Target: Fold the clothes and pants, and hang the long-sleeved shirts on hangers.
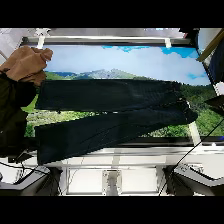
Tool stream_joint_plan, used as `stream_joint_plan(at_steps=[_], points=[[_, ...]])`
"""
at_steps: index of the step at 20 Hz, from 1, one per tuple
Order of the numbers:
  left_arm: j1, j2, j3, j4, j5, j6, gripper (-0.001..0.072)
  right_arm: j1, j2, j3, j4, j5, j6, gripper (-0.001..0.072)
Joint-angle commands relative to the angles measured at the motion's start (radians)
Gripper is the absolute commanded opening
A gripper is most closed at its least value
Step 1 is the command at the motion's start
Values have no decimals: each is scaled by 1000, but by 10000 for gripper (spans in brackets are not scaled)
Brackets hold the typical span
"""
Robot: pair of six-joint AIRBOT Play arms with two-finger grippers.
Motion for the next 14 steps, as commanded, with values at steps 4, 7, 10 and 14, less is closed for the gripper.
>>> stream_joint_plan(at_steps=[4, 7, 10, 14], points=[[-66, -60, 0, -11, 45, 25, 631, 0, 0, -1, 8, 1, 8, 555], [-112, -82, 0, 1, 53, 24, 631, 0, 0, -1, 8, 1, 10, 555], [-138, -96, 0, 1, 58, 24, 631, 0, 0, -1, 8, 0, 10, 555], [-167, -96, 0, -30, 58, 24, 538, 0, 0, -1, 8, 0, 10, 555]])
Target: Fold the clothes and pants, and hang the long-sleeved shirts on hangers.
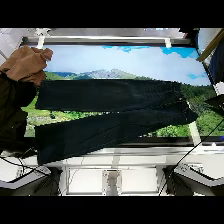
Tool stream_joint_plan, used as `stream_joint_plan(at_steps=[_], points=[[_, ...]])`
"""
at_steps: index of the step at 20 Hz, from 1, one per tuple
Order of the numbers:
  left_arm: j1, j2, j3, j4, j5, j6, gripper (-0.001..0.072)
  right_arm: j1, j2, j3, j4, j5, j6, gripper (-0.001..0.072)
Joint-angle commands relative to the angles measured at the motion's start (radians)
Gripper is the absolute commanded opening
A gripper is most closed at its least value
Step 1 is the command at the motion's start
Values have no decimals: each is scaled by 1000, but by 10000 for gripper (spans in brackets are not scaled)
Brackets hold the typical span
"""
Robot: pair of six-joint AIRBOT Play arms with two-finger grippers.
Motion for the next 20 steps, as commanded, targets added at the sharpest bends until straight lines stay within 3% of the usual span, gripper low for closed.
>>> stream_joint_plan(at_steps=[1, 3, 8, 11, 16, 17, 18, 19, 20], points=[[-27, -4, 0, -37, 7, 1, 439, 0, 0, 0, 1, 0, 0, 555], [-42, -3, 0, -53, 7, 1, 32, 0, 0, 0, 1, 0, 0, 555], [-63, -3, 91, -231, 60, 0, 15, 0, 0, 0, 2, -5, 0, 555], [-71, -3, 233, -245, 121, -91, 15, 0, 0, 0, 2, -18, 0, 555], [-173, -5, 335, -241, 222, -105, 16, 0, -1, -1, 8, -60, 1, 555], [-198, -7, 335, -241, 243, -105, 87, 0, -1, -1, 10, -57, 1, 556], [-217, -8, 335, -241, 251, -111, 446, 0, -1, -1, 13, -48, 0, 556], [-224, -7, 337, -238, 247, -159, 720, 0, 2, 0, 19, -36, -5, 556], [-220, -3, 337, -224, 237, -223, 714, -1, 9, 0, 14, -26, -38, 556]])
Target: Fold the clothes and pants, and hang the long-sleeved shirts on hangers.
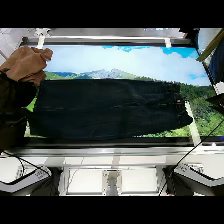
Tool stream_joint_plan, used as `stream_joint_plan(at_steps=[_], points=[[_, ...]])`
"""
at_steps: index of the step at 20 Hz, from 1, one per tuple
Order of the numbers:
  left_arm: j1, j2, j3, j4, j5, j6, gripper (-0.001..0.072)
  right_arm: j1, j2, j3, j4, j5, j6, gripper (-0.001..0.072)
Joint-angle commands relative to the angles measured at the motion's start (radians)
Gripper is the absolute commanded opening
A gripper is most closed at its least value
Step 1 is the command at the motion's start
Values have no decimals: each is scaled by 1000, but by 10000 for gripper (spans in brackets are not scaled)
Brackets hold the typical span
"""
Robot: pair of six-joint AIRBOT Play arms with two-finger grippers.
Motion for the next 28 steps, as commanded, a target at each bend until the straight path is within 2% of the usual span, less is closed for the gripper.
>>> stream_joint_plan(at_steps=[1, 3, 5, 8, 16, 19, 21, 28], points=[[-18, 11, 14, 41, 3, -137, 714, -3, 21, 0, -27, 19, -53, 556], [11, 29, 12, 65, -69, -172, 714, -2, 41, 0, -73, 39, -68, 556], [29, 55, -8, 66, -120, -172, 713, 7, 44, 0, 2, 99, -76, 556], [30, 85, -33, 67, -120, -172, 713, 34, 44, 3, 101, 102, -76, 556], [30, 106, -33, 68, -150, -202, 713, 36, 44, 3, 94, 94, -75, 556], [30, 127, -33, 101, -144, -285, 712, 36, 44, 3, 94, 94, -75, 556], [30, 158, -33, 104, -142, -283, 712, 36, 44, 3, 94, 94, -75, 556], [30, 290, -36, 243, -153, -307, 712, 36, 44, 3, 94, 94, -75, 556]])
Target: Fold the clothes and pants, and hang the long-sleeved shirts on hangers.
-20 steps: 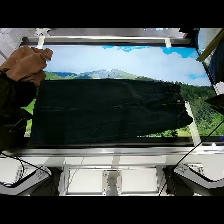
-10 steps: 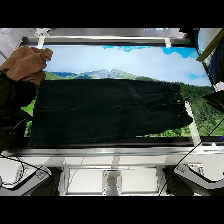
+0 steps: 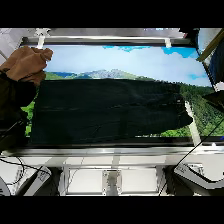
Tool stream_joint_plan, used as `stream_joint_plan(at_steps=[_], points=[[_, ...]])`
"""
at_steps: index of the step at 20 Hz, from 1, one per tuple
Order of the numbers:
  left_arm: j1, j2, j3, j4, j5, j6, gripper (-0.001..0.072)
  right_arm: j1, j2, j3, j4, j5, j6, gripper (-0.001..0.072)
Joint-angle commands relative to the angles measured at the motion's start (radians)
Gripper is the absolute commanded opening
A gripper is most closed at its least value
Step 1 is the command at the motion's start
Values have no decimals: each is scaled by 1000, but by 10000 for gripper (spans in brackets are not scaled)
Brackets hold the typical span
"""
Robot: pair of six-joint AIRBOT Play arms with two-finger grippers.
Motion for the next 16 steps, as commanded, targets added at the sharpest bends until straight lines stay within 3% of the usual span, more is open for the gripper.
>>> stream_joint_plan(at_steps=[1, 6, 11, 16], points=[[0, 72, -10, 58, -1, -23, 712, 1, 1, 1, 1, 0, 0, 556], [0, 125, -101, 59, 2, -22, 712, 1, 1, 1, 0, -1, -2, 556], [0, 222, -208, 93, 37, 11, 712, 1, -2, 1, -2, -228, -14, 557], [1, 285, -308, 228, 122, -140, 709, 2, -1, 1, 74, -372, 56, 556]])
